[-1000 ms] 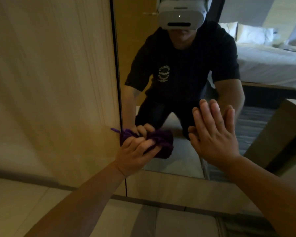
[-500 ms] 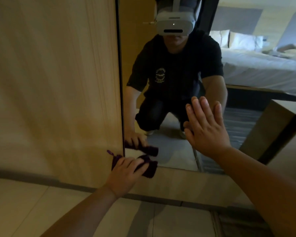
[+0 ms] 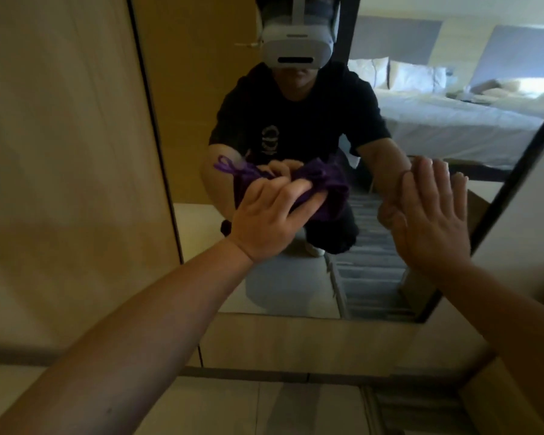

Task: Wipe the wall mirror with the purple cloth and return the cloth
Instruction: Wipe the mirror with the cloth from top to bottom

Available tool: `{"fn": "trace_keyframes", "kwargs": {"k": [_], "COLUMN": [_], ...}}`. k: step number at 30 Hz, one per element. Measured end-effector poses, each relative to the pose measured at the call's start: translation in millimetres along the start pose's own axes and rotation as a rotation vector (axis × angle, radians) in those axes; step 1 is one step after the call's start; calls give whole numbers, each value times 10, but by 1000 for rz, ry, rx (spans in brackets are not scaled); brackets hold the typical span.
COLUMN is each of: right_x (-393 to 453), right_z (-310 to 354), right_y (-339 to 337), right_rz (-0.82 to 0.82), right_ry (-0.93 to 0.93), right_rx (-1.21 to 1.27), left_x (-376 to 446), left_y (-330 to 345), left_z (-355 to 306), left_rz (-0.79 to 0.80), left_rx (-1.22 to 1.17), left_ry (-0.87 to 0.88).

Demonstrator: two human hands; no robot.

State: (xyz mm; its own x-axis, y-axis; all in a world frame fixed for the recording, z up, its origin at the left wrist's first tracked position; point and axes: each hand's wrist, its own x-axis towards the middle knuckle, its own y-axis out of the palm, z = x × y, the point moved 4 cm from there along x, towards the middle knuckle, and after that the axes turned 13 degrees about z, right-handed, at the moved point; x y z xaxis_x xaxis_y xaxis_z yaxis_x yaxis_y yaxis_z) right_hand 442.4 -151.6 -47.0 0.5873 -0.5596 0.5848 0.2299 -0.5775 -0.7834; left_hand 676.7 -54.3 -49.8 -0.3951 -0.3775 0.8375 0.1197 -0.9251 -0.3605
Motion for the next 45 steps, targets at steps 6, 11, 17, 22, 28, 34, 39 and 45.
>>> {"fn": "trace_keyframes", "kwargs": {"k": [6,11,17,22,28,34,39,45], "right_x": [35,49,52,-9,-167,-149,-94,-48], "right_z": [-95,-152,-113,-110,-465,-624,-681,-751], "right_y": [180,250,213,66,-198,-27,114,175], "right_rz": [-129,-229,-235,-96,-178,-227,-314,-373], "right_ry": [-29,-98,-91,-97,-59,-33,-61,-92], "right_rx": [26,-3,-16,17,99,43,38,-18], "left_x": [-1163,-2196,-2098,-904,585,353,-651,-1563], "left_y": [498,727,607,157,-31,345,782,991], "left_z": [-627,-1019,-1138,-984,-494,-784,-1365,-1828], "left_rz": [209,541,636,314,34,2,195,532], "left_rx": [-55,-103,-250,-297,-144,-49,-123,-249], "left_ry": [232,316,135,61,-38,47,231,348]}}
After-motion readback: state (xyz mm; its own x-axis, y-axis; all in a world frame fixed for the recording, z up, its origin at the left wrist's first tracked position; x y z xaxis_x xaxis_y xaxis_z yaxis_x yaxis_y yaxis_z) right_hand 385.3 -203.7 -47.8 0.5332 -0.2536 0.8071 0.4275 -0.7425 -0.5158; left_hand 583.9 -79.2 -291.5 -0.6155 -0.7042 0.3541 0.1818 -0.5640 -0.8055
